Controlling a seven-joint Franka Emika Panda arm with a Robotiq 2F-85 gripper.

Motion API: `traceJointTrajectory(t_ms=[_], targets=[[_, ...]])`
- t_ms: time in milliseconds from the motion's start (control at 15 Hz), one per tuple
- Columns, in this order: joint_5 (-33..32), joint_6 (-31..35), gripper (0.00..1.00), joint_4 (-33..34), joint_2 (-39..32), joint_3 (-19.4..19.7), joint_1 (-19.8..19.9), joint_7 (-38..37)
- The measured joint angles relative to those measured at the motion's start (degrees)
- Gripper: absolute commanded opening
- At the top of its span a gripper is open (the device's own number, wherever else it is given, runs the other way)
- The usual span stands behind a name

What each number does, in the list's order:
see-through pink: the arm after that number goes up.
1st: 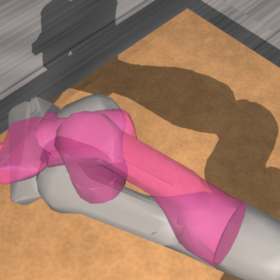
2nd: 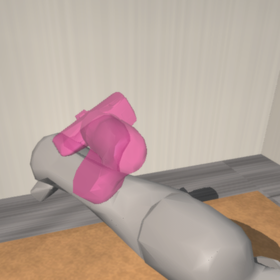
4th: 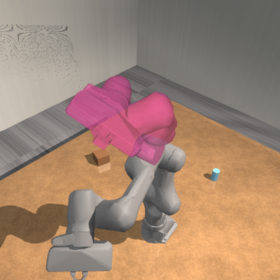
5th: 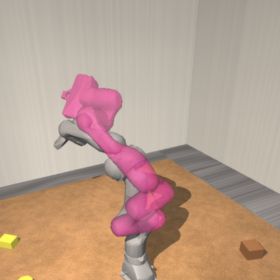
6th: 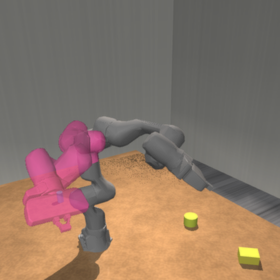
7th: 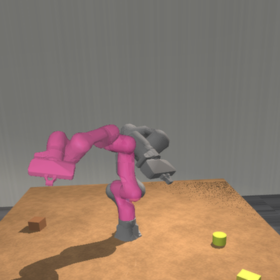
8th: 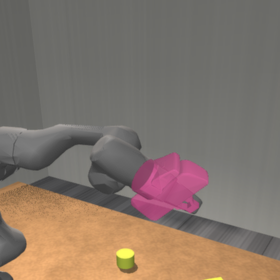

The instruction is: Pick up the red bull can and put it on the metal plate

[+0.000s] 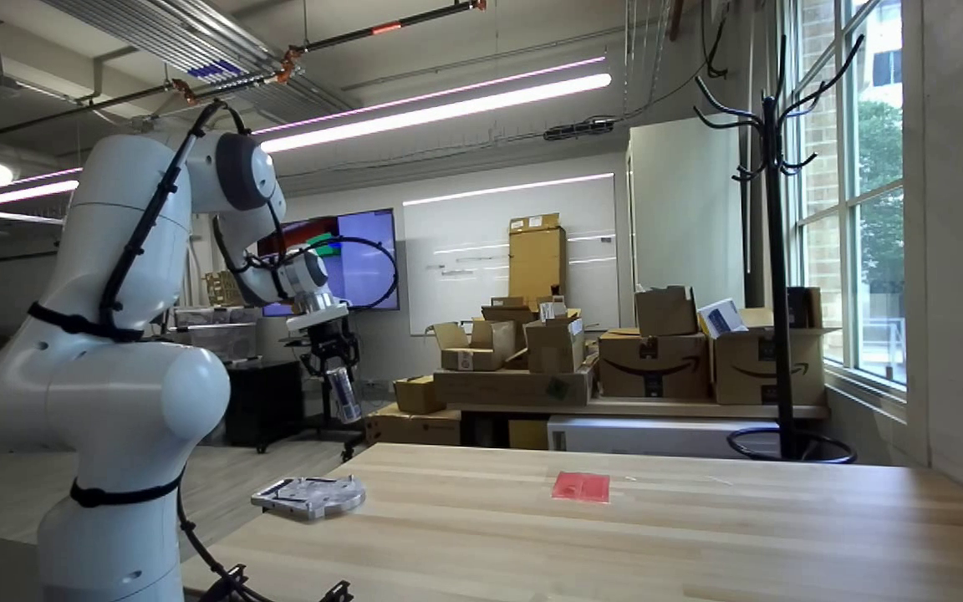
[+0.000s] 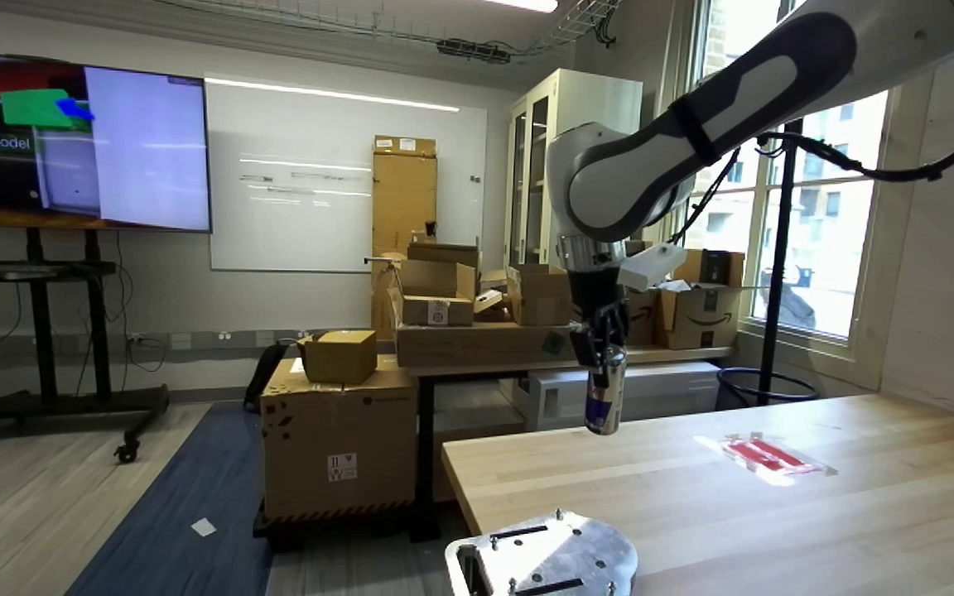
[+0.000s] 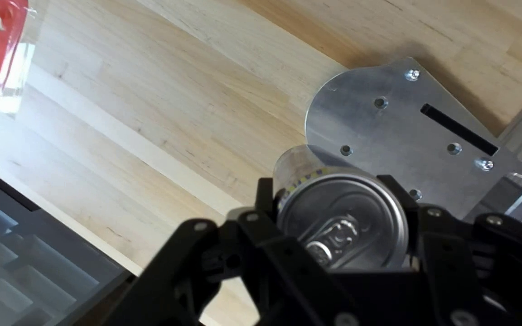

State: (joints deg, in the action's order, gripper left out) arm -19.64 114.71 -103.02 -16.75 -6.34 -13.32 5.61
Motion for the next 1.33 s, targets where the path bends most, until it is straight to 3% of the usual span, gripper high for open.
traceJointTrajectory(t_ms=[667,1333], targets=[[-0.2,-3.2,0.33,5.9,-10.0,-1.0,-2.8,0.2],[2.6,-3.1,0.33,5.6,-11.4,-2.0,-2.8,2.1]])
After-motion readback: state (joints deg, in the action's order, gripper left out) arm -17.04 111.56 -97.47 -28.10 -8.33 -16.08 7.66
